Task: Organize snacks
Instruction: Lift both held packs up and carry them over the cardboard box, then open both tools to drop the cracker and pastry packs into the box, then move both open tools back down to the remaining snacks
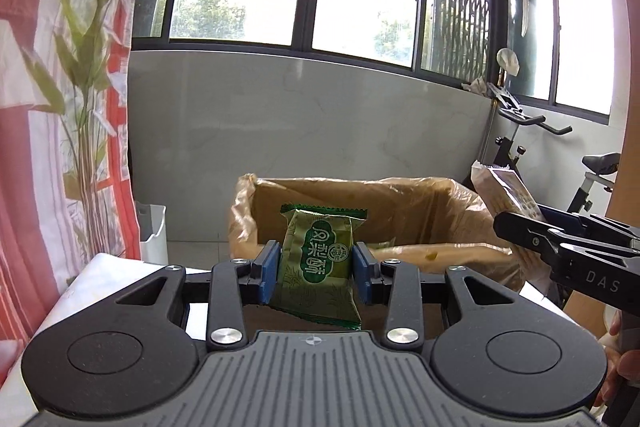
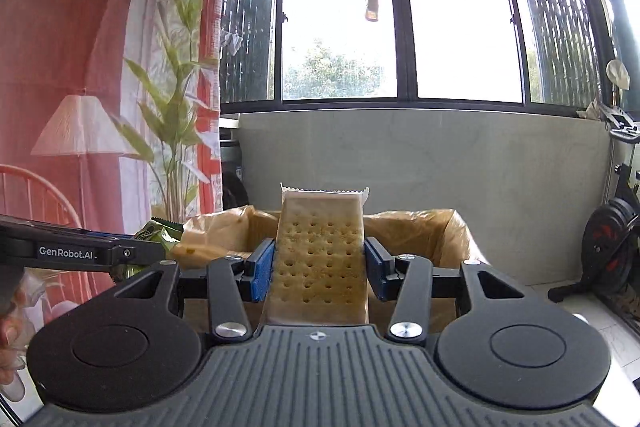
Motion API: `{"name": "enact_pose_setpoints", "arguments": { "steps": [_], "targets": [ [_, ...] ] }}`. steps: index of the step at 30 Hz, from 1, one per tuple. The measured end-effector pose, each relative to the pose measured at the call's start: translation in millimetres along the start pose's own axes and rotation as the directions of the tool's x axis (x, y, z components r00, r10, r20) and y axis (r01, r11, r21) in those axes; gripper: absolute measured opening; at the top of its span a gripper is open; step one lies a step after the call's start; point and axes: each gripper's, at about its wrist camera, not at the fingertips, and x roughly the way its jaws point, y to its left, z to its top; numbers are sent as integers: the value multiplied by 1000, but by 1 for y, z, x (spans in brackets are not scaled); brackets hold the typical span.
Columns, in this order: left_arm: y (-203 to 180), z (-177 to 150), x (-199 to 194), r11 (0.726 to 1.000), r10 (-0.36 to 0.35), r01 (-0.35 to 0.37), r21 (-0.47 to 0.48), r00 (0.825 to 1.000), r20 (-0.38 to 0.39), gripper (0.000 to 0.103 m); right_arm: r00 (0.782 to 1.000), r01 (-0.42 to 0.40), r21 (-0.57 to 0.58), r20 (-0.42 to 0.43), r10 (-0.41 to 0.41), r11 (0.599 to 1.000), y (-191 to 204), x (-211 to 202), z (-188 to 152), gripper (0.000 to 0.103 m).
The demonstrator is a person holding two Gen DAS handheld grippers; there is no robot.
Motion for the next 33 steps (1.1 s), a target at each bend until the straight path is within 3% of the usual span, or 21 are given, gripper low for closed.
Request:
{"name": "enact_pose_setpoints", "arguments": {
  "steps": [3,10,14,16,18,26,33],
  "targets": [
    [-18,17,23,999,-5,5,44,1000,7,41,1000,20,8,-13,-20,1000,-21,26,15,49],
    [-31,38,89,998,22,-18,67,998,-67,41,988,110,16,-109,-108,994,-61,81,16,49],
    [-31,37,115,998,-37,42,36,991,-127,42,986,88,24,-142,-84,996,-67,88,9,50],
    [-31,34,118,999,-39,42,27,991,-127,56,986,53,27,-158,-48,998,-66,88,6,50],
    [-30,29,117,999,-27,30,25,993,-115,62,984,57,27,-169,-52,998,-66,85,3,54],
    [-12,24,88,999,-26,30,36,993,-116,62,986,86,70,-147,-75,994,-70,62,6,60],
    [8,16,42,999,-31,33,22,994,-100,62,995,41,77,-93,-33,996,-52,24,4,59]
  ]
}}
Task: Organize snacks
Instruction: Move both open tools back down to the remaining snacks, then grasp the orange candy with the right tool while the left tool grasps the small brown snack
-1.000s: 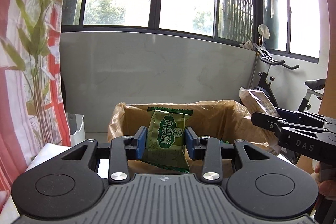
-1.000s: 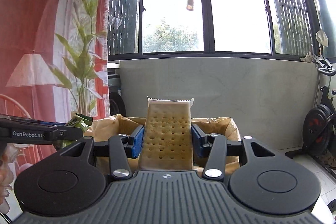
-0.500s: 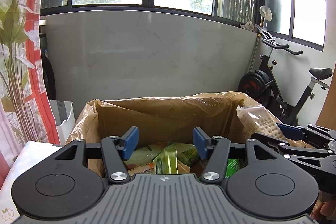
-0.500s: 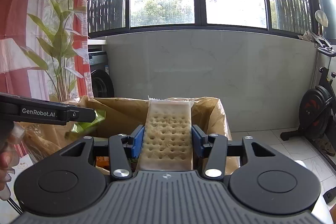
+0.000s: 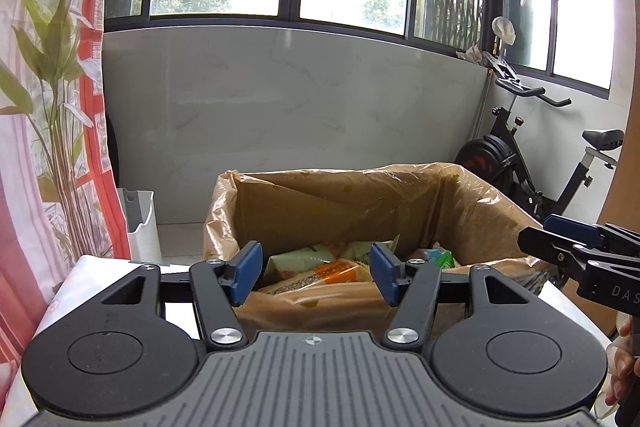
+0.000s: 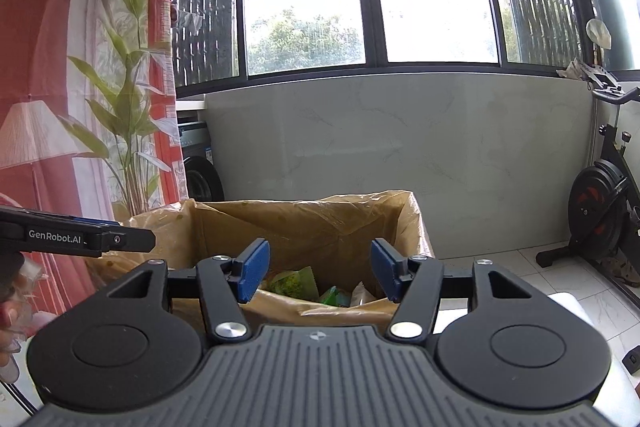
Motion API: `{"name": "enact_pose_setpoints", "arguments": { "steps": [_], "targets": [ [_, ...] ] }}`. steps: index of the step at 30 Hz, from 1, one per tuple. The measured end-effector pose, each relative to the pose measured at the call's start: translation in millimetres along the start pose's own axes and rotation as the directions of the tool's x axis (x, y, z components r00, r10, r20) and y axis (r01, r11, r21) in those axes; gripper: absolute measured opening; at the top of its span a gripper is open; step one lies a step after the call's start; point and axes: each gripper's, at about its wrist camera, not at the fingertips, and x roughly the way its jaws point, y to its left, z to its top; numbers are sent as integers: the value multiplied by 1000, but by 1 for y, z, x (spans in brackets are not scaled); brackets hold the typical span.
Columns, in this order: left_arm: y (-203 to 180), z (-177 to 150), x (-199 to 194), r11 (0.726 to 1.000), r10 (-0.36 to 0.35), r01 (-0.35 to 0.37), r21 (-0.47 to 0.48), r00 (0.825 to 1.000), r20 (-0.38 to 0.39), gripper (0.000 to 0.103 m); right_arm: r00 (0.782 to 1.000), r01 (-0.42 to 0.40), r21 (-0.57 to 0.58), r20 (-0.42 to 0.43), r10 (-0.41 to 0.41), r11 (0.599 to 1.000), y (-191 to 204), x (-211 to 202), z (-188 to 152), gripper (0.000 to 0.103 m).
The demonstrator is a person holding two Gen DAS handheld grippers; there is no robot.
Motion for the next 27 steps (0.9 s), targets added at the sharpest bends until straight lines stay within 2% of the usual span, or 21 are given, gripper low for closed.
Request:
{"name": "enact_pose_setpoints", "arguments": {
  "steps": [4,11,18,24,27],
  "targets": [
    [6,-15,-27,1000,-12,11,27,1000,24,62,999,-27,-9,32,28,1000,10,-26,-12,59],
    [21,-44,-51,1000,-5,5,25,1000,-10,62,999,-39,-10,11,39,999,19,-53,-48,59],
    [34,-71,-38,999,42,-43,-5,995,-90,62,990,-36,-61,-138,27,998,26,-31,-99,59],
    [31,-84,-21,999,44,-48,-21,989,-141,62,947,-89,-97,-316,55,991,36,2,-144,57],
    [25,-97,-15,999,34,-41,-32,983,-179,62,925,-98,-104,-377,52,990,41,6,-163,54]
  ]
}}
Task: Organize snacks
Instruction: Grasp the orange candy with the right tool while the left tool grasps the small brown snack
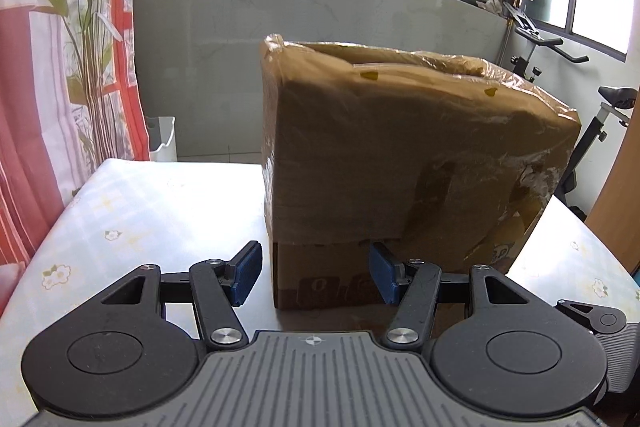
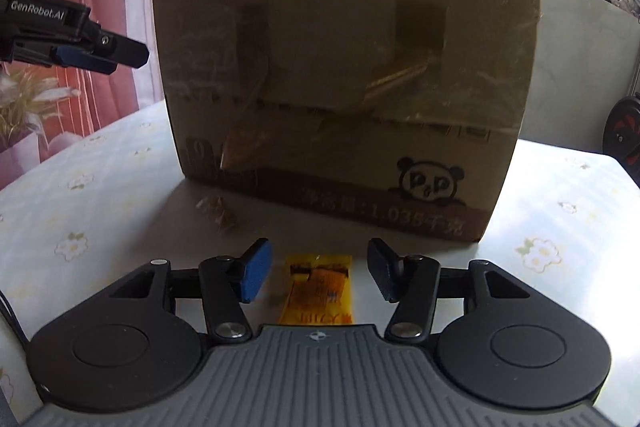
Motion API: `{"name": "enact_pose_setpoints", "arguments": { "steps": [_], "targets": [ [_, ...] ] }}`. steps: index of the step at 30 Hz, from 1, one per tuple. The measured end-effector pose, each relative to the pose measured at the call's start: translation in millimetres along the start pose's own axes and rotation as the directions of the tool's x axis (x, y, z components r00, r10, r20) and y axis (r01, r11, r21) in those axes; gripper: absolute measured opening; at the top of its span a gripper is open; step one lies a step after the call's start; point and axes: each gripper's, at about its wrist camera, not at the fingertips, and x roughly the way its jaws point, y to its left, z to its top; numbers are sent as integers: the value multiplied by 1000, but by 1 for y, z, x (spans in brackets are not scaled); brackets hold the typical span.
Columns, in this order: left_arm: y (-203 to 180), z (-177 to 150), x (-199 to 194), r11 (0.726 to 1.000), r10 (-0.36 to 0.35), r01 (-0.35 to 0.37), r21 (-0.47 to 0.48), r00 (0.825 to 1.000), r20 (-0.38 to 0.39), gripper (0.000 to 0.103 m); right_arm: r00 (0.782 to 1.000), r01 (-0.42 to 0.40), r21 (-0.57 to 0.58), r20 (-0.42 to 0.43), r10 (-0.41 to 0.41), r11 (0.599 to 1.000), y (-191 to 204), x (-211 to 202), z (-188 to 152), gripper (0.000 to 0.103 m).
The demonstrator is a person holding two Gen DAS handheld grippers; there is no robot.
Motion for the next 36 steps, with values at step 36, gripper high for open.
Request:
{"name": "enact_pose_setpoints", "arguments": {
  "steps": [36],
  "targets": [
    [-49,-54,99,992,29,-53,-116,980,-198,33,996,-60,86,-63,65,995,-14,10,-7,34]
  ]
}}
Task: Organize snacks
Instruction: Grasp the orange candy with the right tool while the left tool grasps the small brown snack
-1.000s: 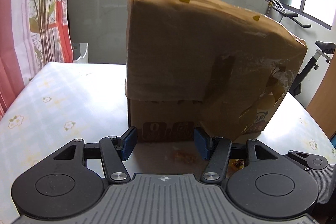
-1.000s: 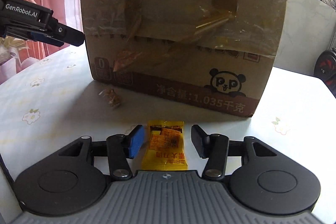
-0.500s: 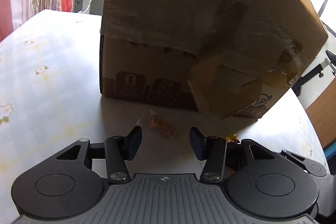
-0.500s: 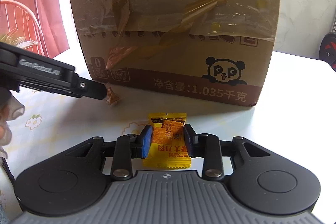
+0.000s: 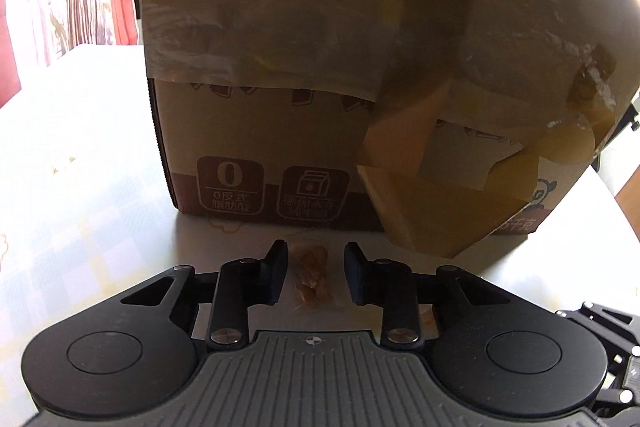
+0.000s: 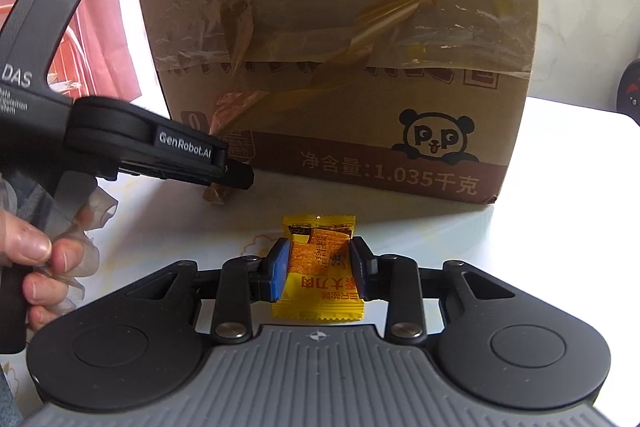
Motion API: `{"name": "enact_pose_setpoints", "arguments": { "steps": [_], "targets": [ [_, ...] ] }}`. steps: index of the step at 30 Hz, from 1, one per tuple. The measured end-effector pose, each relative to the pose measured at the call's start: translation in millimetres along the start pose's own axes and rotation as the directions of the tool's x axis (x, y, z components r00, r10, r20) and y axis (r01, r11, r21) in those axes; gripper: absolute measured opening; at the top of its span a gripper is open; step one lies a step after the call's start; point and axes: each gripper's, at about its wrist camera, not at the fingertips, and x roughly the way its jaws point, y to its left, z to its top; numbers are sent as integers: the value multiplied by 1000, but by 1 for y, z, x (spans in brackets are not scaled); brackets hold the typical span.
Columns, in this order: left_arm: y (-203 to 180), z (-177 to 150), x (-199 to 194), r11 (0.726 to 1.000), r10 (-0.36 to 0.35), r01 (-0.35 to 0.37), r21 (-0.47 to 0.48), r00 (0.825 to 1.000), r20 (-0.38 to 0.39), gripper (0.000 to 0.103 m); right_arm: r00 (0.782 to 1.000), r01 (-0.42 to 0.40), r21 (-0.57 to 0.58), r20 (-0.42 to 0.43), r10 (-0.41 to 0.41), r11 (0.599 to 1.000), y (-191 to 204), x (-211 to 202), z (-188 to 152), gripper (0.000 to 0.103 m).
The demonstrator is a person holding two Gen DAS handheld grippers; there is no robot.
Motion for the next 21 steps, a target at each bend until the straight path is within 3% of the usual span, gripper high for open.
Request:
{"name": "enact_pose_setpoints", "arguments": {
  "steps": [4,13,21],
  "targets": [
    [-16,-5,0,996,44,-45,80,999,19,20,1000,-3,9,1,3,1000,-1,0,0,34],
    [-25,-35,-28,995,26,-27,100,1000,15,19,1000,-18,41,3,18,999,-6,1,1,34],
    [-22,-41,-27,994,42,-43,101,999,15,19,1000,-26,46,3,26,999,-6,0,2,34]
  ]
}}
